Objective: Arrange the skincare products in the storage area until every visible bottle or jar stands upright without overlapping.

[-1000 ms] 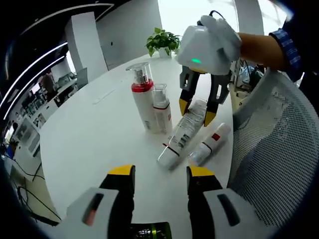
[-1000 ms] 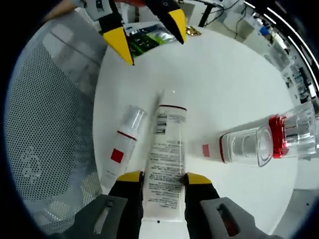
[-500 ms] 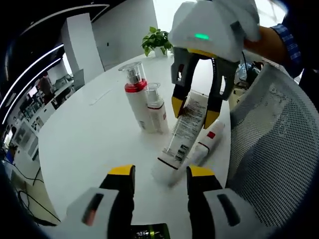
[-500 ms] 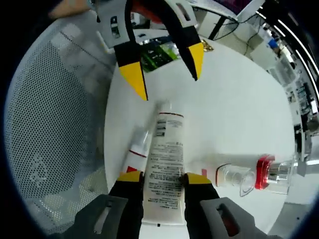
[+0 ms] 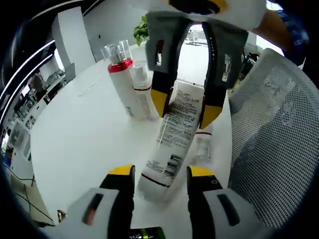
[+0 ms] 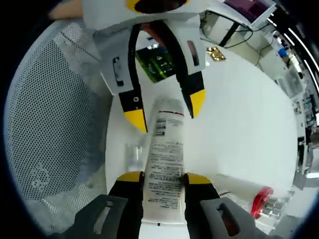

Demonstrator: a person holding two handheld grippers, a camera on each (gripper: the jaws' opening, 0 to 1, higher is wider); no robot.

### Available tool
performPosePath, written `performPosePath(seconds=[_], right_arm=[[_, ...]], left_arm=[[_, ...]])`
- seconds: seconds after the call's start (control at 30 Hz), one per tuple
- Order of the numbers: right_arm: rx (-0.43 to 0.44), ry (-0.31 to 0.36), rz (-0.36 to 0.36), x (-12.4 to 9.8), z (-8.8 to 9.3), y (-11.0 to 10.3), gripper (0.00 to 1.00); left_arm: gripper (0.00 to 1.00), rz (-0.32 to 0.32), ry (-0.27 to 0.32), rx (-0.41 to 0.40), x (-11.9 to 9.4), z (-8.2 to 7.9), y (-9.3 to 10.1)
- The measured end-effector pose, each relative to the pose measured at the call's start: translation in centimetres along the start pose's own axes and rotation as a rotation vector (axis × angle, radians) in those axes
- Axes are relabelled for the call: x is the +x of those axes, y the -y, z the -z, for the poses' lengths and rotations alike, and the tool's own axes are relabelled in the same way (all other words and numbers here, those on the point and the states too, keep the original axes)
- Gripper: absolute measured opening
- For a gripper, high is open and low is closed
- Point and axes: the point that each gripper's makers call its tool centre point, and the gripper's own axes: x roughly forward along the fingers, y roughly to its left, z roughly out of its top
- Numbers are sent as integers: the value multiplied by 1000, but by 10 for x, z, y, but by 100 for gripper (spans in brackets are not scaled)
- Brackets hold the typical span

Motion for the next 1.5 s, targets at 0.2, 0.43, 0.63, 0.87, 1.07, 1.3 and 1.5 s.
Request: performPosePath(seconds=[0.2, 0.43, 0.63, 0.87, 1.07, 1.3, 1.5], right_arm=[[-20, 6, -16, -1, -8, -2, 26], [-46, 4, -28, -2, -13, -4, 26], [-65, 0, -33, -8, -13, -4, 26], [-114, -7, -29, -16, -18, -3, 26], [-141, -8, -19, -22, -20, 0, 27], [-121, 56, -28, -28, -26, 3, 28], [-72, 209, 42, -43, -40, 22, 29]], left_arm=[[38, 28, 2, 10, 11, 3, 8], [35, -2, -15, 62, 18, 3, 8], [35, 2, -12, 44, 17, 0, 10], [33, -5, -11, 99, 15, -5, 11], [30, -9, -35, 121, 8, -9, 9], [30, 15, -51, 52, -1, -7, 9], [29, -11, -11, -28, -13, -11, -5]])
